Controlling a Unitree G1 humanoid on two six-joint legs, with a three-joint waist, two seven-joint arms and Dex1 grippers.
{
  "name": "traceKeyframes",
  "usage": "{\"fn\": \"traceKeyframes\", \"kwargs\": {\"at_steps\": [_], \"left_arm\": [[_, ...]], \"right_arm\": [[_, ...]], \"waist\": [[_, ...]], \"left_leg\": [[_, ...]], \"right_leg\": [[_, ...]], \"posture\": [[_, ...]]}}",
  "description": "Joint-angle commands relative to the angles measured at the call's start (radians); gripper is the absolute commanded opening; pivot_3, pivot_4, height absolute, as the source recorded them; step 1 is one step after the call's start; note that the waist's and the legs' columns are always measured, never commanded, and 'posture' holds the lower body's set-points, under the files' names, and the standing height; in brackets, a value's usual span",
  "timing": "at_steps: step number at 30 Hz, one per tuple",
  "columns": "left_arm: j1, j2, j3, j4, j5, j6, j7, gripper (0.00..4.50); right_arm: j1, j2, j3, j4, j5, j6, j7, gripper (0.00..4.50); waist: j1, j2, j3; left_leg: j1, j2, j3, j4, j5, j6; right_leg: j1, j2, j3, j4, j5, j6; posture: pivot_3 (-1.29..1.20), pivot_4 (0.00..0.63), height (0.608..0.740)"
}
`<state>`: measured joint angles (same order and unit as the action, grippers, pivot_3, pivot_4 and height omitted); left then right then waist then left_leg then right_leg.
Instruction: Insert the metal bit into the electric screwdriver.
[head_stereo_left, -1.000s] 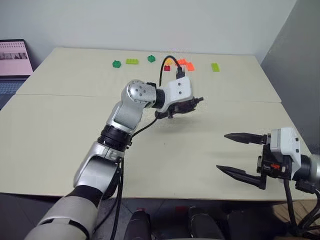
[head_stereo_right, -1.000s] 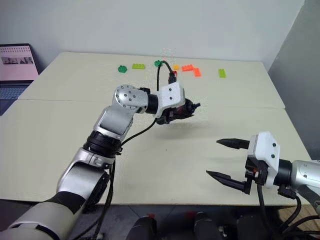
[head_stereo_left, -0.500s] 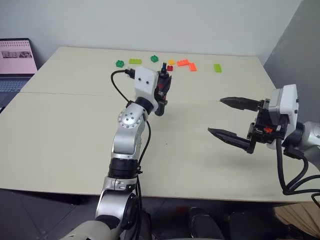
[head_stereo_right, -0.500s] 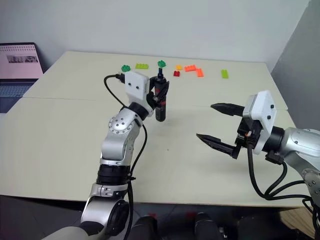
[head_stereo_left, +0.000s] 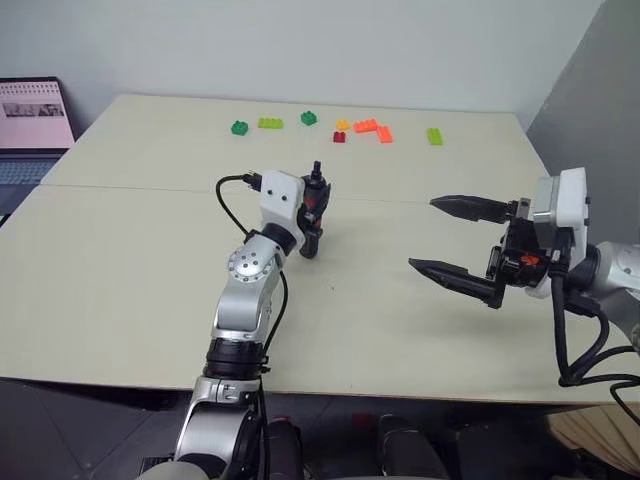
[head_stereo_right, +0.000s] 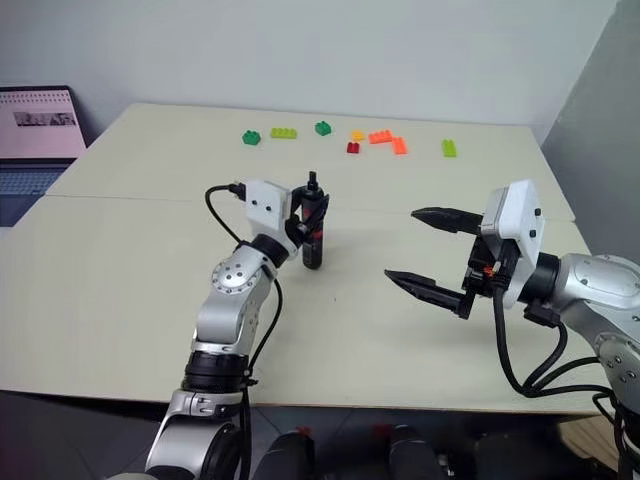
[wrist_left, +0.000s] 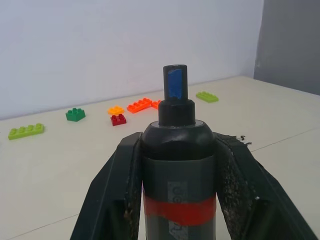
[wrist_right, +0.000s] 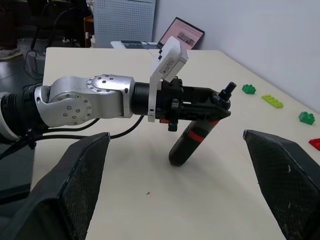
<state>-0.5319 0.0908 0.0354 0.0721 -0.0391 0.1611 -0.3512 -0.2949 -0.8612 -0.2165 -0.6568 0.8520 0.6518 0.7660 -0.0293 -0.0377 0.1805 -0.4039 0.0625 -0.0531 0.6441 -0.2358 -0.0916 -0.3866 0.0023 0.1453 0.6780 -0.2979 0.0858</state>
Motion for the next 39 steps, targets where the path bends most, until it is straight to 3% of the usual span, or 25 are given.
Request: {"fn": "traceKeyframes", "kwargs": {"at_steps": [1, 13, 19, 23, 25, 27, 31, 39], "left_arm": [[0.049, 0.009, -0.012, -0.092, -0.026, -0.01, -0.002, 1.66], [0.138, 0.009, -0.026, -0.255, -0.063, 0.09, 0.033, 1.66], [0.147, 0.017, -0.042, -0.287, -0.062, 0.107, 0.038, 1.66], [0.158, 0.022, -0.066, -0.303, -0.058, 0.109, 0.027, 1.66], [0.161, 0.018, -0.073, -0.305, -0.056, 0.103, 0.032, 1.66], [0.172, 0.014, -0.079, -0.31, -0.049, 0.093, 0.042, 1.66], [0.194, 0.012, -0.092, -0.326, -0.042, 0.088, 0.053, 1.66], [0.217, 0.013, -0.096, -0.354, -0.04, 0.098, 0.082, 1.66]], "right_arm": [[0.01, -0.018, -0.049, -0.029, -0.002, -0.025, 0.014, 4.5], [0.023, -0.029, -0.038, -0.013, -0.038, -0.041, 0.034, 4.5], [0.044, -0.097, -0.019, 0.065, -0.12, -0.066, 0.126, 4.5], [0.009, -0.283, 0.111, 0.3, -0.318, -0.18, 0.353, 4.5], [-0.066, -0.31, 0.207, 0.436, -0.427, -0.281, 0.435, 4.5], [-0.193, -0.325, 0.383, 0.657, -0.654, -0.5, 0.569, 4.5], [-0.404, -0.265, 0.578, 1.005, -0.918, -0.807, 0.677, 4.5], [-0.721, -0.091, 0.745, 1.553, -1.2, -1.12, 0.655, 4.5]], "waist": [[-0.002, 0.0, 0.0], [-0.002, 0.0, 0.0], [-0.002, 0.0, 0.0], [-0.002, 0.0, 0.0], [-0.003, 0.0, 0.0], [-0.004, 0.001, 0.0], [-0.011, 0.004, 0.002], [-0.023, 0.009, 0.004]], "left_leg": [[0.0, 0.0, 0.0, 0.0, 0.0, 0.0], [0.001, 0.0, 0.0, 0.0, 0.0, 0.0], [0.001, 0.0, 0.0, 0.0, 0.0, 0.0], [0.001, -0.001, 0.002, 0.0, 0.0, 0.0], [0.001, 0.0, 0.002, 0.0, 0.0, 0.0], [0.003, 0.0, 0.003, -0.001, 0.0, 0.0], [0.003, -0.001, 0.005, -0.001, 0.0, 0.0], [0.003, -0.001, 0.006, -0.004, 0.0, 0.0]], "right_leg": [[0.0, 0.0, 0.0, 0.0, 0.0, 0.0], [0.0, 0.0, 0.0, 0.0, -0.001, 0.002], [0.0, 0.0, 0.0, -0.001, -0.002, 0.004], [0.001, -0.001, 0.001, -0.002, -0.002, 0.003], [0.001, -0.001, 0.001, -0.004, -0.002, 0.004], [0.002, -0.001, 0.001, -0.004, -0.002, 0.004], [0.002, -0.002, 0.003, -0.008, -0.001, 0.006], [0.004, -0.003, 0.004, -0.015, 0.004, 0.0]], "posture": [[0.0, 0.15, 0.74], [0.0, 0.15, 0.74], [0.0, 0.15, 0.74], [0.0, 0.15, 0.74], [0.0, 0.15, 0.74], [0.0, 0.15, 0.74], [0.0, 0.15, 0.74], [0.0, 0.15, 0.74]]}}
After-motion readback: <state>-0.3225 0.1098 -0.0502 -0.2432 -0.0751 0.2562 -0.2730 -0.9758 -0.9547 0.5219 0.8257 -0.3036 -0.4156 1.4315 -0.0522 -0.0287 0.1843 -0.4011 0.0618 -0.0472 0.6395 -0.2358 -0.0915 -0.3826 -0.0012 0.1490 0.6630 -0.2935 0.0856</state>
